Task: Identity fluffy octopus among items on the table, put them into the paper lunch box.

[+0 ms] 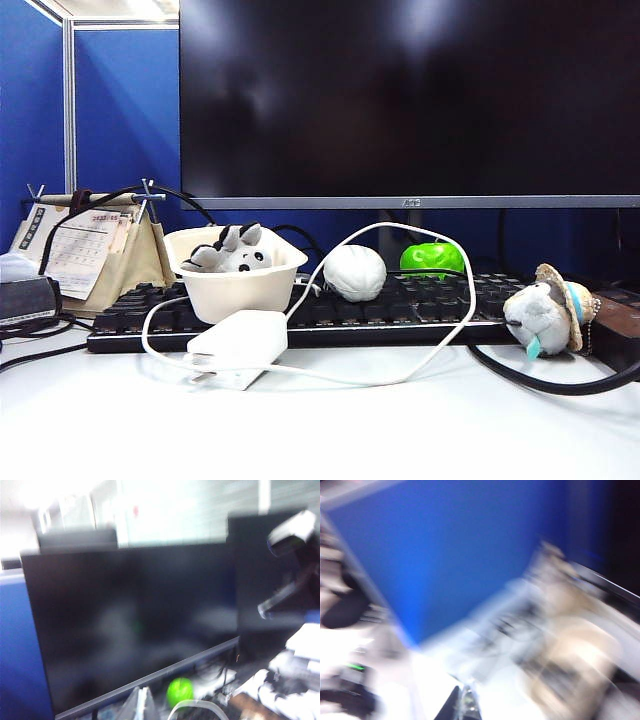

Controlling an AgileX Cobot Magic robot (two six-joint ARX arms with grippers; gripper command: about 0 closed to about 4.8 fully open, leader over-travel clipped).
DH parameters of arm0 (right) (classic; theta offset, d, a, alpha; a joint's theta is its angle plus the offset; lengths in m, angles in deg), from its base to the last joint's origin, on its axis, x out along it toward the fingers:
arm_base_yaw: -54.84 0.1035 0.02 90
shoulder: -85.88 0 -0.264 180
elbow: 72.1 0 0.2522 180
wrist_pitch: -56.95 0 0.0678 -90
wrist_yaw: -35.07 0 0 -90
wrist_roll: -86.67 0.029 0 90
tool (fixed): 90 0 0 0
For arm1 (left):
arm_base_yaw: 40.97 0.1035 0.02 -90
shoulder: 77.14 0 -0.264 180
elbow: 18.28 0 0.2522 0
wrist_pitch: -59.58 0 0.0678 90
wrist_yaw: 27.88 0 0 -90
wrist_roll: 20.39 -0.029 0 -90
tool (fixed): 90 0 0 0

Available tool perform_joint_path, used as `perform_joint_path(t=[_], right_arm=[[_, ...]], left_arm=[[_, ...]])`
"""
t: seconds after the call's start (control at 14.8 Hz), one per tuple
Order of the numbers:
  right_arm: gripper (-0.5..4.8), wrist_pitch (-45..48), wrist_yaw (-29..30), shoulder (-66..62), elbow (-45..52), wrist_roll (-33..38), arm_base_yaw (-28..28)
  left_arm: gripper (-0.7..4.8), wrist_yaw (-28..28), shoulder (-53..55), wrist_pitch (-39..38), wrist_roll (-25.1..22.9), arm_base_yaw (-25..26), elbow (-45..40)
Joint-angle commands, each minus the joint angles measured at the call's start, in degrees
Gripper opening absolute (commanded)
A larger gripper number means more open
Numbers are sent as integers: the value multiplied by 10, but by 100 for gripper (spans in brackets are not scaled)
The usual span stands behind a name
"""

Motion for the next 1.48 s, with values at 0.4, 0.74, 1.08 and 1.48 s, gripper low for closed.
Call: perform_joint_path(t=[0.4,0.74,1.08,1.48], right_arm=[[-8,-235,-319,350,0,-63,0],[-8,-242,-402,518,111,-58,-3],[-7,-167,-390,534,270,-64,-2],[-7,160,-392,534,539,-65,-3]], left_arm=[[-6,-8,-111,-100,34,2,30],[-6,-57,-109,-41,8,2,-15],[-6,-71,-109,-3,-6,2,-84],[-6,-137,-109,88,-15,2,-261]])
